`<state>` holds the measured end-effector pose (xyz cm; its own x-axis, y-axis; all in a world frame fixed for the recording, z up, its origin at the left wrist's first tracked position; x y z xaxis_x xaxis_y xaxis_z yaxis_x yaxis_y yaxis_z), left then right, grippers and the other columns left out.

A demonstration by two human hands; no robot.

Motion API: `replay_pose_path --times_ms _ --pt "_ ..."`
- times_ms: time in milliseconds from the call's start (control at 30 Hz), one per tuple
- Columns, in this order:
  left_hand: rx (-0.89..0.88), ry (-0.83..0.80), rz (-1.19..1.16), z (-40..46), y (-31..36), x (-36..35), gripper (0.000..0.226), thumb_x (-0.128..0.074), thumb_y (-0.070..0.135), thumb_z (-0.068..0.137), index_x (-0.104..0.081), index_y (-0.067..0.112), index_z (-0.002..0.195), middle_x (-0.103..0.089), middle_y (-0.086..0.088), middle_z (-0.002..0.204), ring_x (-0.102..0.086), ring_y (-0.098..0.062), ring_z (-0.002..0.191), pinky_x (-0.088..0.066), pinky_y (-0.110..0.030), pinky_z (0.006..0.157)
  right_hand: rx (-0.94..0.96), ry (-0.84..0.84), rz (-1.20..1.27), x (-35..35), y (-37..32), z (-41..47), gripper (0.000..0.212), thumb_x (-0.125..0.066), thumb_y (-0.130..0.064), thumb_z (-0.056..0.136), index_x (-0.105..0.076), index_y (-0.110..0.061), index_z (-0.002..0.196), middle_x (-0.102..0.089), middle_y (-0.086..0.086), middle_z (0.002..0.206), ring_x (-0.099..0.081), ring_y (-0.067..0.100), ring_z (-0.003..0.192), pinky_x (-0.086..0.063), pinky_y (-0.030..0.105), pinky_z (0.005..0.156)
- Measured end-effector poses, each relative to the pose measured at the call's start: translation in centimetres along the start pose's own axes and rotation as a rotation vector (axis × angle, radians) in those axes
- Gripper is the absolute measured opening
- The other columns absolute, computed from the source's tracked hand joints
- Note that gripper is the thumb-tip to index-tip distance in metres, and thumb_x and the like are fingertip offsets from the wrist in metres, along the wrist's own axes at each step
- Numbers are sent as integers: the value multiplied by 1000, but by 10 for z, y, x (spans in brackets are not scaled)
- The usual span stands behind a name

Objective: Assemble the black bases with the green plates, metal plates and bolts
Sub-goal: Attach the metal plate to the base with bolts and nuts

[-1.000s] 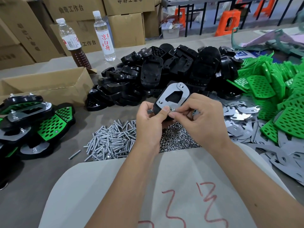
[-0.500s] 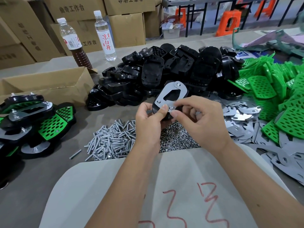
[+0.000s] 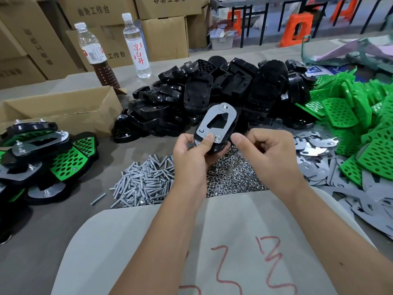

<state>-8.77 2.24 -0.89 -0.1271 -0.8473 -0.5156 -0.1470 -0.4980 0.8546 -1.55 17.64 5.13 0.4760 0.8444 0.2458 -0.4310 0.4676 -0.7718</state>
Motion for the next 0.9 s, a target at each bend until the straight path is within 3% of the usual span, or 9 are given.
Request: replay_pose_path --times_ms 67,133,267,367,467,600,733,833,900 --pt "-21 -2 62 1 0 0 16 -66 -1 98 -53 5 91 -76 -14 90 -77 -24 80 -63 -36 73 -5 -50 -21 -7 -1 -1 7 -80 -15 92 -78 -11 86 -63 3 60 -44 20 48 -35 30 48" --pt "-40 -16 116 0 0 -1 19 -66 -1 98 -52 7 87 -74 -13 89 -75 -26 82 -62 -35 72 27 -64 -88 -13 -9 -1 16 -81 -8 89 -81 -17 103 -66 4 69 -46 16 52 -38 23 54" --pt "-73 -59 156 -1 2 -7 22 -65 -3 98 -48 7 88 -71 -23 96 -74 -38 94 -62 -37 73 89 -25 -137 -7 -10 3 14 -82 -2 87 -83 -14 95 -67 4 77 -62 18 67 -49 31 63" --pt "-84 -75 161 -2 2 -8 21 -65 -4 98 -48 7 90 -73 -16 90 -76 -30 88 -62 -36 72 105 -11 -167 -8 -13 2 16 -83 -1 86 -83 -13 96 -62 4 76 -58 10 66 -45 15 65" --pt "-80 -95 154 -2 1 -10 17 -64 -3 99 -50 5 95 -73 -11 85 -75 -25 85 -62 -36 72 88 -17 -108 -10 -14 1 15 -81 1 88 -83 -10 97 -60 3 79 -66 11 64 -54 21 63" --pt "-68 -102 150 -3 1 -11 18 -64 -3 99 -49 5 92 -71 -17 88 -74 -28 86 -62 -34 70 88 26 -117 -8 -16 0 10 -83 -1 87 -78 -9 83 -61 4 78 -70 12 61 -50 16 57" --pt "-38 -93 112 -3 0 -10 19 -64 -3 99 -49 6 91 -66 -22 94 -73 -28 85 -62 -36 71 44 16 -47 -8 -11 2 6 -82 -7 88 -77 -10 90 -60 5 81 -68 19 62 -60 38 58" --pt "-19 -97 79 -4 0 -11 12 -63 -4 99 -52 2 99 -62 -24 99 -72 -28 88 -63 -38 74 53 -13 -8 -12 -12 2 17 -78 2 90 -82 -11 100 -60 7 85 -68 20 69 -62 30 63" --pt "-2 -116 77 -5 -1 -13 11 -62 -4 99 -53 2 100 -62 -25 100 -72 -30 89 -63 -39 75 20 -8 18 -10 -8 2 16 -79 2 88 -82 -12 95 -62 8 85 -70 29 72 -63 37 64"
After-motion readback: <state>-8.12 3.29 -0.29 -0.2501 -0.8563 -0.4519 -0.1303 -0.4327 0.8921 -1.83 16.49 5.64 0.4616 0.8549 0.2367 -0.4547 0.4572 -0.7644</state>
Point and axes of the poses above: each hand's wrist, its own z-axis towards the middle knuckle, its own x-axis out of the back of the hand, y = z × x, the point moved 10 cm from there along z, towards the middle knuckle
